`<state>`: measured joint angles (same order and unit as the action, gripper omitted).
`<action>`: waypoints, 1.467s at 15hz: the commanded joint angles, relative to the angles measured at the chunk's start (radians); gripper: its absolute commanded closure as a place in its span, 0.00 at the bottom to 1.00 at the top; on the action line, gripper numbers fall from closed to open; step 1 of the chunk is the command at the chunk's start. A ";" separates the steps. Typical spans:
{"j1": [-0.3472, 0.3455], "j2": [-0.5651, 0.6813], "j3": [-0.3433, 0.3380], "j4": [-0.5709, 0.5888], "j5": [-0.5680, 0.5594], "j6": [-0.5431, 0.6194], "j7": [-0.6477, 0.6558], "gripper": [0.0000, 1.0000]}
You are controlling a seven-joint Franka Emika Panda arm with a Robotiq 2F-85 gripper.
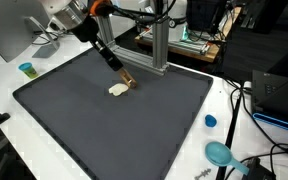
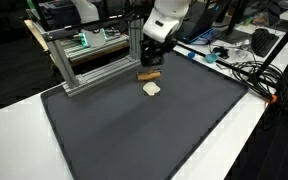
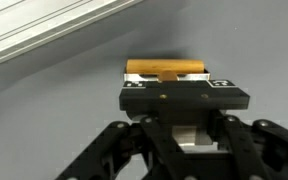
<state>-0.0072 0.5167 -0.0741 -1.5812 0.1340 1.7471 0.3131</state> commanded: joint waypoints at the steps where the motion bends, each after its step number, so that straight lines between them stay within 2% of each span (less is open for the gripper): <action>1: 0.041 -0.240 0.011 -0.206 -0.096 0.054 -0.062 0.78; 6: 0.098 -0.491 0.052 -0.376 -0.238 0.199 -0.004 0.78; 10: 0.066 -0.679 0.067 -0.580 -0.231 0.344 0.015 0.78; 12: 0.041 -0.763 0.060 -0.685 -0.250 0.396 -0.048 0.78; 14: 0.007 -0.846 0.038 -0.790 -0.249 0.397 -0.151 0.78; 15: -0.005 -0.884 0.014 -0.830 -0.205 0.393 -0.233 0.78; 16: 0.000 -0.764 0.057 -0.710 -0.221 0.360 -0.134 0.53; 18: -0.022 -0.827 0.032 -0.785 -0.219 0.366 -0.205 0.53; 19: -0.012 -0.825 0.034 -0.799 -0.202 0.377 -0.219 0.78; 22: 0.010 -0.876 0.048 -0.859 -0.155 0.406 -0.225 0.78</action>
<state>-0.0088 -0.3256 -0.0461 -2.4002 -0.0720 2.1210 0.1011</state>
